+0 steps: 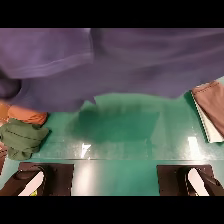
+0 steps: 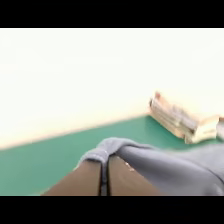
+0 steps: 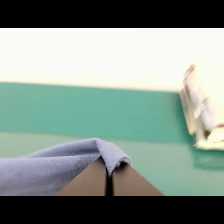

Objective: Fold the shirts.

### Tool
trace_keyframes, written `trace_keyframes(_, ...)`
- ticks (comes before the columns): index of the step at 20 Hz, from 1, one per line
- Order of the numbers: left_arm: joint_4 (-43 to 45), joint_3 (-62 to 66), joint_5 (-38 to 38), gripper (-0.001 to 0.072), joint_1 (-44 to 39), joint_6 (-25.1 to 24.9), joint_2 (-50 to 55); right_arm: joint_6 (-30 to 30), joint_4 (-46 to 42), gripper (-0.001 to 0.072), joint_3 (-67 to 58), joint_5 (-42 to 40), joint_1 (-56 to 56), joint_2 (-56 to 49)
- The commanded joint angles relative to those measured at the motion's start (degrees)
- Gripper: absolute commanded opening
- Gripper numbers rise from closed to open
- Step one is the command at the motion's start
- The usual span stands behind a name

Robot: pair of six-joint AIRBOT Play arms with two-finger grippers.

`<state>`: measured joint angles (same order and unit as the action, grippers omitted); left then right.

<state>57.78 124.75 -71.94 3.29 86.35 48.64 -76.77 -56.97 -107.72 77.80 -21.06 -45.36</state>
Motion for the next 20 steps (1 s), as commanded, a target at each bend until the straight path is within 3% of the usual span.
trace_keyframes(1,0.55,4.96,0.87,0.0024,0.04,2.40,0.02,-1.55,-0.09,0.0015,-11.45,5.20,-3.08,-3.10)
trace_keyframes(4,1.09,-3.19,0.15,0.0024,0.04,2.32,0.83,-2.40,0.55,0.0015,-10.95,6.49,-3.02,-6.23)
trace_keyframes(7,2.84,-17.05,-1.66,0.0024,0.02,2.14,4.44,-2.67,-0.22,0.0015,-2.27,8.48,1.18,-10.82)
trace_keyframes(12,3.72,-31.15,-4.68,0.0025,0.02,0.20,20.52,-4.22,-13.20,0.0015,11.65,8.85,15.10,-26.08)
trace_keyframes(14,3.67,-32.92,-4.66,0.0025,0.02,0.17,28.55,-4.24,-13.53,0.0015,14.64,8.24,17.20,-33.86)
trace_keyframes(16,3.39,-32.96,-2.95,0.0025,0.02,0.15,36.57,-4.31,-13.51,0.0015,14.40,6.95,17.77,-41.59)
trace_keyframes(20,3.13,-30.91,8.04,0.0025,0.02,-2.84,47.10,-4.42,-13.11,0.0015,4.79,2.86,17.77,-53.86)
